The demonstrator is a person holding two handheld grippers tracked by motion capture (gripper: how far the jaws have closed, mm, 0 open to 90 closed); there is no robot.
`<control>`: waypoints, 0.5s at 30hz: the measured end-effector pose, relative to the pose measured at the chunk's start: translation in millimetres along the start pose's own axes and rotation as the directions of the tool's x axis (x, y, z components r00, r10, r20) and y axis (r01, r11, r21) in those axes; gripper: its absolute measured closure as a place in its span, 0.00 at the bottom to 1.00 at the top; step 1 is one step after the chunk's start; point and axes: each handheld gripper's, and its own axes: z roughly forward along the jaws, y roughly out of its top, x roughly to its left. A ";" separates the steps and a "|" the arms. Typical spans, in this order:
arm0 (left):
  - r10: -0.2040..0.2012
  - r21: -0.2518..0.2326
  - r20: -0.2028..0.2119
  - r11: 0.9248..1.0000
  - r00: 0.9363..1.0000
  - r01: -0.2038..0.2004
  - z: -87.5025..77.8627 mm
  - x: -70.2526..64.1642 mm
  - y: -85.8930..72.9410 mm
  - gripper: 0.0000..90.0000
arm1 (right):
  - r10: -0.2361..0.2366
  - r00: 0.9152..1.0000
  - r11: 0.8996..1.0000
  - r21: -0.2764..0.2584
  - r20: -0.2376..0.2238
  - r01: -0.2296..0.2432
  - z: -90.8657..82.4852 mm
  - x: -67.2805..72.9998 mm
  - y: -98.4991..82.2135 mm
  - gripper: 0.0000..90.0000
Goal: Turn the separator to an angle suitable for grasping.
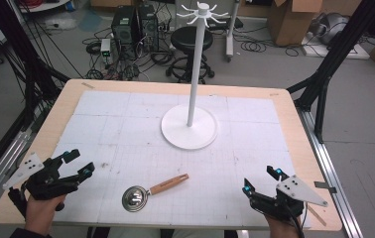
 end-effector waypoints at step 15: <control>0.028 0.015 0.016 0.999 0.999 -0.028 7.0 -5.3 0.1 0.24 | 0.107 0.992 0.993 -0.045 -0.067 -0.110 -11.2 -9.9 -2.7 0.27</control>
